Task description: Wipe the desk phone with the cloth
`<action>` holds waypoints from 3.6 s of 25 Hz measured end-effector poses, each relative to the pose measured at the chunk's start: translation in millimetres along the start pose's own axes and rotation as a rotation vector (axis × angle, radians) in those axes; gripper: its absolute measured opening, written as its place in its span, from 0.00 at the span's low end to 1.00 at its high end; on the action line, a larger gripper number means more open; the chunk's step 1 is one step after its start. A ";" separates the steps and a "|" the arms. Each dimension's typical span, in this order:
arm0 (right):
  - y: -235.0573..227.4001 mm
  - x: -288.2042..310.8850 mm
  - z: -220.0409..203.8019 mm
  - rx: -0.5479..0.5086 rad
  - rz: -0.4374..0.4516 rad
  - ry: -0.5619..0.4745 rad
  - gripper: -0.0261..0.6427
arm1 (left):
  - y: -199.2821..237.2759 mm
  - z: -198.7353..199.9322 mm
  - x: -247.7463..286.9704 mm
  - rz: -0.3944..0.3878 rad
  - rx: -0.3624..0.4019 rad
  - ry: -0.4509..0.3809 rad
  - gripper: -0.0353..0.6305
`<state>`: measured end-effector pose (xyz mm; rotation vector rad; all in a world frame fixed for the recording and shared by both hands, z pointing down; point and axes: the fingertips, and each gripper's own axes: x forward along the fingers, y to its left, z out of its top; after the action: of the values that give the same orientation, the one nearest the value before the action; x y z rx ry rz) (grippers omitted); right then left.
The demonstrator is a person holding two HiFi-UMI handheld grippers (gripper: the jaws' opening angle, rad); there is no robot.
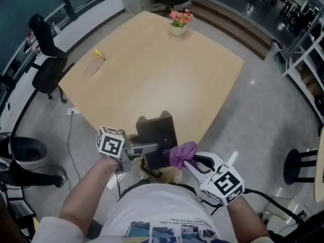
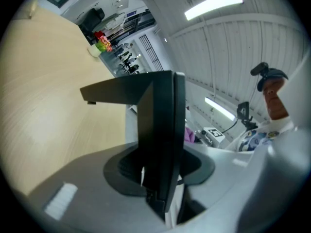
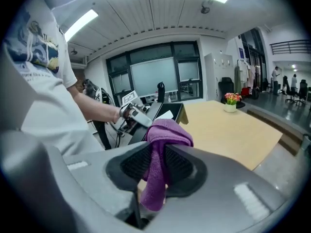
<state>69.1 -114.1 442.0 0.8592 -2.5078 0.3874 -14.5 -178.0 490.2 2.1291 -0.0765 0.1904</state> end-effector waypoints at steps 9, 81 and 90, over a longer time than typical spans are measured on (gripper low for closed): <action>-61.4 -15.3 102.0 0.007 -0.105 -0.264 0.17 | -18.1 -6.7 0.0 -0.083 0.031 0.014 0.32; -12.2 47.2 139.6 -0.254 0.594 -0.053 0.17 | -105.3 -24.5 47.1 -0.286 0.162 0.182 0.32; -68.8 72.5 113.0 -0.153 0.429 0.017 0.17 | -105.2 -23.1 43.2 -0.278 0.168 0.172 0.32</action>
<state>24.6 -248.5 389.8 0.2531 -2.6562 0.3287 39.3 -101.3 421.8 2.2527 0.3450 0.2206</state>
